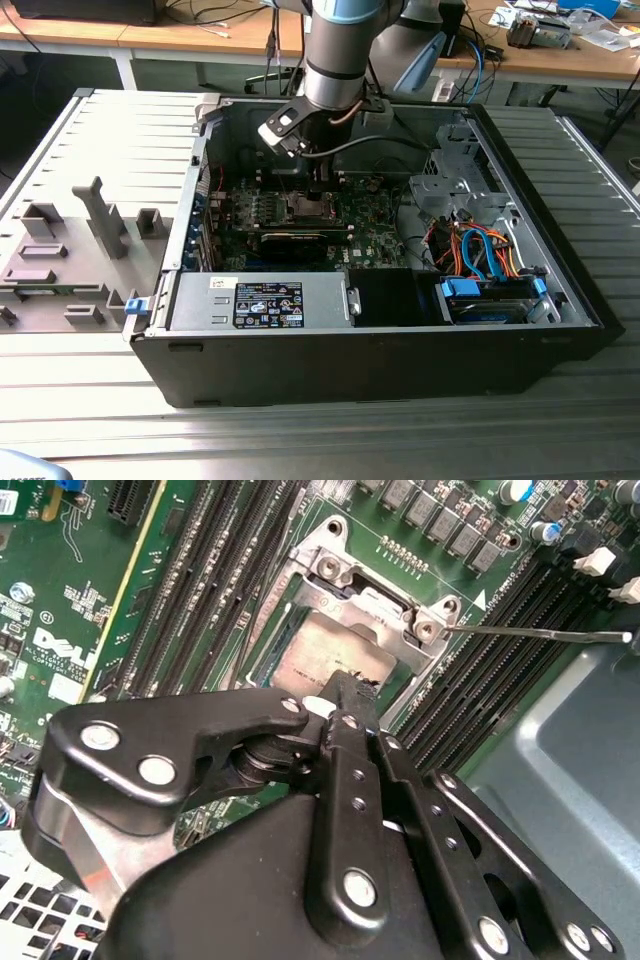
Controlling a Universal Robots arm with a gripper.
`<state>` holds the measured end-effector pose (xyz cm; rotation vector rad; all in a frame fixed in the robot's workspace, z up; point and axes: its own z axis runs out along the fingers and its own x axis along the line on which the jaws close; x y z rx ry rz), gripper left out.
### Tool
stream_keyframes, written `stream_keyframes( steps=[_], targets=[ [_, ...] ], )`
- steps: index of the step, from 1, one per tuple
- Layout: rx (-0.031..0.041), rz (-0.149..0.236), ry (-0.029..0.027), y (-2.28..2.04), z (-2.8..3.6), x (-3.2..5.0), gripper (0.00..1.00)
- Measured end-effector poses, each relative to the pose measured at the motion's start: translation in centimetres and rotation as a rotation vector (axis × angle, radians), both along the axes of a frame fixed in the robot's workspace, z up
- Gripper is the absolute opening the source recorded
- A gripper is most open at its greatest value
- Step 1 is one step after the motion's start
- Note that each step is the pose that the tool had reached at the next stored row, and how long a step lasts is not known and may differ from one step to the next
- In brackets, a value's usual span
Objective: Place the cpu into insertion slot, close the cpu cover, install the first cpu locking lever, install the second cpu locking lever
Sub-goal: 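Close the cpu cover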
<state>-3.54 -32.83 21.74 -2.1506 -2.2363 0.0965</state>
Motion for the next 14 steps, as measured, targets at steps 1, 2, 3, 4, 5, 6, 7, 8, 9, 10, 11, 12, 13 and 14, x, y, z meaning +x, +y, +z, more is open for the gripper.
stream_keyframes(
  steps=[1,2,3,4,5,6,7,8,9,10,11,12,13,14],
  targets=[
    [0.0,0.0,0.0,0.0,-0.02,-0.02,0.11],
    [0.0,0.0,0.0,0.0,-0.19,-0.18,0.11],
    [-0.0001,0.0,0.0,0.0,-0.26,-0.25,0.11],
    [0.0,0.0,0.0,0.0,-0.29,-0.26,0.11],
    [0.0,0.0,0.0,0.0,-0.31,-0.27,0.11],
    [0.0,0.0,0.0001,0.0,-0.35,-0.29,0.11],
    [-0.0001,0.0,0.0001,0.0,-0.37,-0.31,0.11],
    [-0.0001,0.0,0.0001,0.0,-0.4,-0.32,0.11],
    [-0.0001,0.0,0.0001,0.0,-0.43,-0.34,0.11],
    [-0.0001,0.0,0.0001,0.0,-0.45,-0.36,0.11],
    [-0.0001,0.0,0.0001,0.0,-0.47,-0.38,0.11],
    [-0.0001,0.0,0.0001,0.0,-0.49,-0.39,0.11],
    [-0.0001,0.0,0.0,0.0,-0.51,-0.41,0.11],
    [0.0,0.0,0.0001,0.0,-0.55,-0.45,0.11]
  ],
)
